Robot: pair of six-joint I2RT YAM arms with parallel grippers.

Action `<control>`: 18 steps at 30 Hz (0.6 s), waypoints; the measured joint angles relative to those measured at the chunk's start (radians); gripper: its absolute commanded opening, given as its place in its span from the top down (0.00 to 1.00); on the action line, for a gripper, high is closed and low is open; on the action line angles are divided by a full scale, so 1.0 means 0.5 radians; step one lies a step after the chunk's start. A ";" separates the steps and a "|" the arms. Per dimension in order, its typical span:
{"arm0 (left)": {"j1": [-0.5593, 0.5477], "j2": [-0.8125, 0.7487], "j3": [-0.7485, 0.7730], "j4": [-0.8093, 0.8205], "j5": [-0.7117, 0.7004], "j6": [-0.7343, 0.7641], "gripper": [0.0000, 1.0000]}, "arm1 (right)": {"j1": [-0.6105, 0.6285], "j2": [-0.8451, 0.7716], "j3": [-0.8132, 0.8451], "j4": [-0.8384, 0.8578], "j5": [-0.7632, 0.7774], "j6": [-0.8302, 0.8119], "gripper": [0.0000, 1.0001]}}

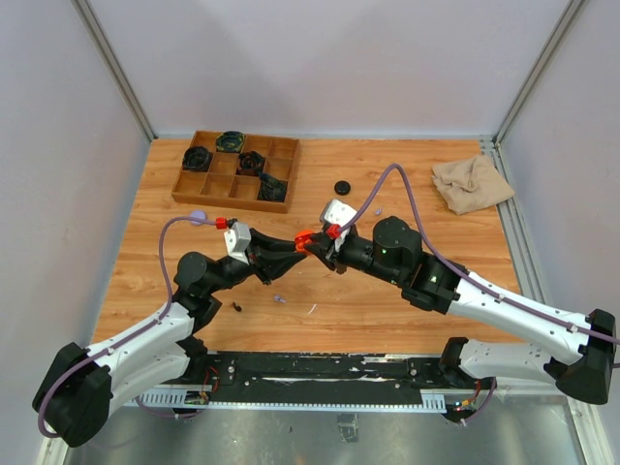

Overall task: Insert the wireless bluetooth earbuds into the charging case
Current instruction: Place the earbud in the charging case.

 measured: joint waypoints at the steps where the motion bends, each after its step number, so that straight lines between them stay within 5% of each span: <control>1: -0.001 0.000 0.000 0.001 0.000 -0.001 1.00 | 0.000 0.000 0.000 0.001 -0.007 -0.002 0.72; 18: -0.001 -0.005 0.000 0.033 -0.002 -0.005 1.00 | 0.001 -0.161 -0.005 -0.038 0.022 -0.038 0.35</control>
